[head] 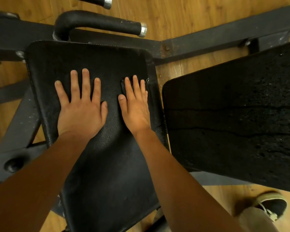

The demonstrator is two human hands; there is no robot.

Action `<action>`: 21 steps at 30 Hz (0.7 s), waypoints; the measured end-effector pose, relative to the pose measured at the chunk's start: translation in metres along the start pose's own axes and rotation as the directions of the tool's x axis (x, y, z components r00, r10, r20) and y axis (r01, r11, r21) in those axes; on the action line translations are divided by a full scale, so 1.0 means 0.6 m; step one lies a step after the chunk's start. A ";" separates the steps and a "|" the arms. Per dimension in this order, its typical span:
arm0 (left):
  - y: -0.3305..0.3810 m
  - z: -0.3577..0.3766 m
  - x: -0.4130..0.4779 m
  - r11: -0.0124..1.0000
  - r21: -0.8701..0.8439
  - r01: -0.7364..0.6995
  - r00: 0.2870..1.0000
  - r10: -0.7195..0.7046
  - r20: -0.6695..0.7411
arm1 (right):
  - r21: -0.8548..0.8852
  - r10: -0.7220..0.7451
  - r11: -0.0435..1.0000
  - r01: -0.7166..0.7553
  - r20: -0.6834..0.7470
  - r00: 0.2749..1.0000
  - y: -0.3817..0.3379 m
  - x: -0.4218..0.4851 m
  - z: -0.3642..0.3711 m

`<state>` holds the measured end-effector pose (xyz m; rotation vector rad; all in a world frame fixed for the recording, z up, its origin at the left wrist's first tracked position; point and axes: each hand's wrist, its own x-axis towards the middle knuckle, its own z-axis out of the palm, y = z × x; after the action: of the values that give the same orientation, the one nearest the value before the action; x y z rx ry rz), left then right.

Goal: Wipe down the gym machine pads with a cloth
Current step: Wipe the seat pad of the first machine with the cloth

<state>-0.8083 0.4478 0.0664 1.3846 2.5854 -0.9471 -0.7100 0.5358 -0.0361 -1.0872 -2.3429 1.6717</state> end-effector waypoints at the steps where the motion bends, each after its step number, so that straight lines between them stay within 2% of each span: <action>1: 0.000 0.000 -0.001 1.000 -0.001 0.000 1.000 0.000 -0.002 | -0.003 -0.001 1.000 0.001 0.001 1.000 0.002 -0.010 0.003; 8: 0.000 0.002 -0.001 1.000 -0.026 -0.013 1.000 0.013 -0.026 | -0.024 0.012 1.000 -0.011 0.005 1.000 0.032 -0.106 0.022; 16: -0.001 0.006 -0.002 1.000 -0.024 -0.017 0.999 0.017 -0.033 | -0.046 0.016 0.999 -0.017 -0.007 1.000 0.023 -0.061 0.015; 21: -0.001 0.006 -0.002 1.000 -0.020 -0.021 0.999 0.020 -0.042 | -0.042 -0.014 0.999 0.015 0.018 1.000 0.034 -0.086 0.011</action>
<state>-0.8089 0.4447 0.0639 1.4378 2.5980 -0.8960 -0.6640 0.5042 -0.0389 -1.0640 -2.4010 1.6412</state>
